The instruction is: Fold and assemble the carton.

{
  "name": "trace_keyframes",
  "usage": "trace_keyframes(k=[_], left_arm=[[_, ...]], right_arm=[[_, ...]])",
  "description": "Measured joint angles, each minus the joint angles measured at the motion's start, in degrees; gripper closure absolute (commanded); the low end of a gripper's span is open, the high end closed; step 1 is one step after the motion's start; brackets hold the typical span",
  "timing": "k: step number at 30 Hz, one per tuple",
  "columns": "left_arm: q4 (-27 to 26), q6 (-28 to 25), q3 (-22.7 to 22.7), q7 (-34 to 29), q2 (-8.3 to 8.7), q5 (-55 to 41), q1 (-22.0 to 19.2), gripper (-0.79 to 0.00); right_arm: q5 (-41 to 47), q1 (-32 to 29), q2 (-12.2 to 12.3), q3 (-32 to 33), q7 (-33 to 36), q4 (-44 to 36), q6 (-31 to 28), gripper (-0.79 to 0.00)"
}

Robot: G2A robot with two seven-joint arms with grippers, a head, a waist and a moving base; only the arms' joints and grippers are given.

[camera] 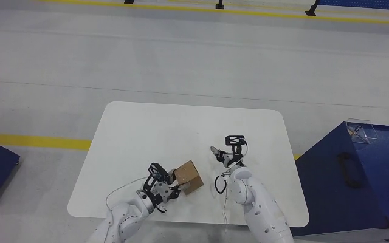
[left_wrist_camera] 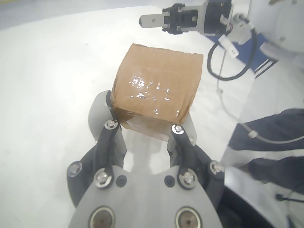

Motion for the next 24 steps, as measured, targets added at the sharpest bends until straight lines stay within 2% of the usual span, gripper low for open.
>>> trace_keyframes(k=[3, 4, 7, 9, 10, 11, 12, 15, 18, 21, 24], left_arm=[[-5.39, 7.09, -1.75, -11.10, -0.32, -16.91, 1.74, 0.000], [-7.20, 11.09, -2.47, -15.47, -0.43, -24.10, 2.30, 0.000], [-8.80, 21.86, -4.50, -25.25, -0.43, -37.55, 1.84, 0.000], [-8.11, 26.37, -5.26, -29.63, -0.46, -44.21, 1.14, -0.025], [-6.98, 29.01, -5.48, -31.73, -0.36, -47.16, 0.42, -0.286], [-6.10, 30.90, -5.31, -33.06, -0.26, -48.14, -0.13, -0.616], [-5.47, 32.38, -4.92, -34.19, -0.19, -48.01, -0.66, -0.785], [-4.46, 33.01, -3.90, -35.47, -0.06, -41.94, -1.22, -0.785], [-5.87, 32.59, -4.41, -34.05, 0.12, -40.87, 0.39, -0.785], [-8.43, 34.58, -5.85, -32.95, 0.74, -37.41, 2.53, -0.785], [-13.88, 37.17, -8.74, -30.18, 1.53, -32.52, 5.64, -0.785]], right_arm=[[-0.33, -0.29, 0.01, -0.39, 0.22, -0.02, -0.34, -0.785], [-0.37, -0.36, -0.02, -0.59, 0.23, 0.03, -0.42, -0.785], [-0.37, -0.29, -0.05, -0.83, 0.21, 0.31, -0.50, -0.785], [-0.33, -0.22, -0.06, -0.95, 0.27, 0.46, -0.67, -0.785], [-0.30, -0.20, -0.06, -1.03, 0.34, 0.50, -0.80, -0.785], [-0.31, -0.19, -0.07, -1.08, 0.37, 0.51, -0.86, -0.785], [-0.33, -0.19, -0.07, -1.14, 0.39, 0.52, -0.89, -0.785], [-0.35, -0.18, -0.09, -1.34, 0.30, 0.75, -1.01, -0.785], [-0.38, -0.15, -0.12, -1.55, 0.08, 1.31, -1.00, -0.785], [-0.33, -0.14, -0.13, -1.63, -0.02, 1.79, -1.10, -0.785], [-0.25, -0.08, -0.15, -1.77, 0.12, 2.01, -1.15, -0.785]])
